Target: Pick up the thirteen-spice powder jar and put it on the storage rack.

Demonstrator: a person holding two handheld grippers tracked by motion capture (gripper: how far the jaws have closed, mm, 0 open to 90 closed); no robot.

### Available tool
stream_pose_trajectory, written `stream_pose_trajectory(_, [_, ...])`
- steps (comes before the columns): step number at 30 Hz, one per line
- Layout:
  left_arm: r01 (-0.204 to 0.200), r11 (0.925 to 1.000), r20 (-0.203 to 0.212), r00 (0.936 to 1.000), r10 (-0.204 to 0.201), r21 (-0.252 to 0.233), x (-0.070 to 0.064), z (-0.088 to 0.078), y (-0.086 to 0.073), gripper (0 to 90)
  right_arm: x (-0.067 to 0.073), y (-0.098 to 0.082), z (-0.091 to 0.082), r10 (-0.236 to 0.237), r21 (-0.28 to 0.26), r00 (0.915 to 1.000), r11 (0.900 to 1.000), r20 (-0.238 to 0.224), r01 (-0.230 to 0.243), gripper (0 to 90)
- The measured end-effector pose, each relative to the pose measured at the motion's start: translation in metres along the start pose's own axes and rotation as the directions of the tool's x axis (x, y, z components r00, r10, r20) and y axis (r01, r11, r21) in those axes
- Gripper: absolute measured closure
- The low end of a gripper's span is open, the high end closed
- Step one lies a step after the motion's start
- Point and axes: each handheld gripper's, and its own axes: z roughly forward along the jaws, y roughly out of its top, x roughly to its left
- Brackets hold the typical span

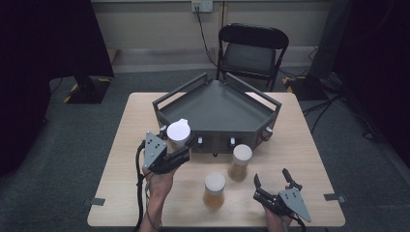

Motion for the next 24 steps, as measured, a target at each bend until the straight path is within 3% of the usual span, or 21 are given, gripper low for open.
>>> stream_pose_trajectory(10, [0.011, 0.9999, -0.012, 0.9999, -0.011, 0.005, 0.005, 0.020, 0.013, 30.9, 0.000, 0.000, 0.000, 0.000, 0.000, 1.0000, 1.000, 0.000, 0.000, 2.5])
stream_pose_trajectory(14, [0.031, 0.9995, -0.046, 0.9985, -0.030, 0.008, 0.002, 0.028, 0.016, 30.9, 0.000, 0.000, 0.000, 0.000, 0.000, 1.0000, 1.000, 0.000, 0.000, 2.4])
stream_pose_trajectory(19, [0.045, 0.9989, -0.060, 0.9972, -0.045, 0.011, 0.003, 0.037, 0.020, 30.9, 0.000, 0.000, 0.000, 0.000, 0.000, 1.0000, 1.000, 0.000, 0.000, 2.5])
stream_pose_trajectory(24, [0.033, 0.9994, -0.060, 0.9977, -0.032, 0.014, 0.005, 0.046, 0.027, 30.9, 0.000, 0.000, 0.000, 0.000, 0.000, 1.0000, 1.000, 0.000, 0.000, 2.5])
